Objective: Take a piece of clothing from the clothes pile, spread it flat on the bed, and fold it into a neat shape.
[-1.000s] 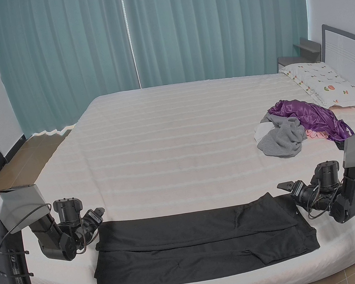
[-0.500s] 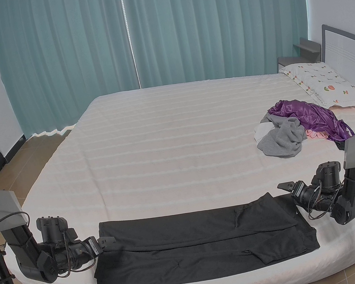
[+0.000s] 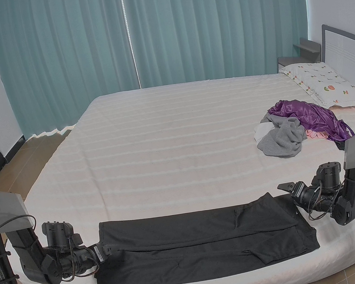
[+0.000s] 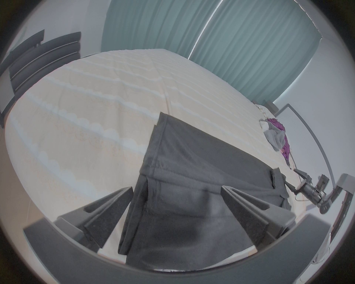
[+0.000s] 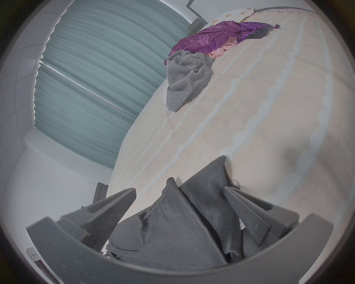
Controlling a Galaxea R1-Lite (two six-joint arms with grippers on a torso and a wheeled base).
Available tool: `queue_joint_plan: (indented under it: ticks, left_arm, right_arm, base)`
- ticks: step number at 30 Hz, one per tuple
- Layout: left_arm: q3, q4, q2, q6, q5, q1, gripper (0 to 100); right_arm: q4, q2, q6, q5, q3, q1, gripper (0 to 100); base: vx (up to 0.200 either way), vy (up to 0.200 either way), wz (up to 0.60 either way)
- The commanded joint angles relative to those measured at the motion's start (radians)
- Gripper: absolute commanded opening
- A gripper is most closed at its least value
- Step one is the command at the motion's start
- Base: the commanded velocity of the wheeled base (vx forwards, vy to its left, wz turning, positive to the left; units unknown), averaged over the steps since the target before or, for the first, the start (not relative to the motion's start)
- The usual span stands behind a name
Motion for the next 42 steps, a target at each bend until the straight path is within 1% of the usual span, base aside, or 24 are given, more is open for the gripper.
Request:
queue_joint_plan:
  ticks: [1,2,8,12,14,15,17,22,23,25,26,27,29,39,42]
  left_arm:
    - [-0.043,-0.008,0.049,-0.027,0.04,-0.016,100]
    - [-0.049,-0.011,0.055,-0.038,0.054,-0.019,0]
    - [-0.06,-0.011,0.063,-0.053,0.068,-0.014,0]
    - [-0.049,-0.011,0.048,-0.065,0.068,-0.01,0]
    - [-0.043,-0.011,0.029,-0.069,0.077,-0.01,0]
    - [-0.041,-0.011,0.029,-0.069,0.08,-0.01,0]
    - [-0.043,-0.011,0.026,-0.069,0.109,-0.008,0]
    - [-0.041,-0.011,0.017,-0.069,0.128,-0.007,0]
    - [-0.041,-0.011,0.017,-0.069,0.128,-0.007,0]
    - [-0.041,-0.008,-0.003,-0.067,0.139,0.003,0]
    - [-0.041,-0.008,-0.003,-0.067,0.139,0.003,0]
    - [-0.041,-0.005,-0.012,-0.067,0.14,0.004,0]
    - [-0.04,-0.005,-0.018,-0.067,0.14,0.007,0]
    - [-0.034,0.0,-0.024,-0.064,0.14,0.012,0]
    - [-0.034,0.0,-0.02,-0.064,0.14,0.012,0]
  right_arm:
    - [-0.002,0.002,0.0,0.001,0.0,0.0,100]
    - [-0.002,0.002,0.0,0.001,0.0,0.0,100]
    - [-0.002,-0.006,-0.008,-0.001,0.013,0.002,100]
    - [-0.009,-0.054,-0.02,0.005,0.037,-0.003,100]
    - [-0.009,-0.07,-0.06,0.051,0.071,-0.001,100]
    - [-0.009,-0.07,-0.068,0.057,0.075,-0.001,100]
    - [-0.009,-0.066,-0.137,0.11,0.098,-0.003,100]
    - [-0.006,-0.061,-0.198,0.171,0.121,-0.003,100]
    - [-0.006,-0.061,-0.198,0.171,0.121,-0.003,100]
    - [-0.003,-0.055,-0.235,0.185,0.135,-0.004,100]
    - [-0.003,-0.055,-0.235,0.185,0.135,-0.004,100]
    - [-0.005,-0.043,-0.267,0.198,0.144,-0.011,100]
    - [-0.008,-0.032,-0.298,0.211,0.152,-0.015,100]
    - [-0.009,-0.012,-0.361,0.217,0.164,-0.017,100]
    - [-0.011,-0.003,-0.395,0.223,0.172,-0.017,100]
  base:
    - [0.0,0.0,0.0]
    - [0.0,0.0,0.0]
    - [0.0,0.0,0.0]
    - [0.0,0.0,0.0]
    - [0.0,0.0,0.0]
    - [0.0,0.0,0.0]
    - [0.0,0.0,0.0]
    - [0.0,0.0,0.0]
    - [0.0,0.0,0.0]
    - [0.0,0.0,0.0]
    - [0.0,0.0,0.0]
    - [0.0,0.0,0.0]
    - [0.0,0.0,0.0]
    - [0.0,0.0,0.0]
    - [0.0,0.0,0.0]
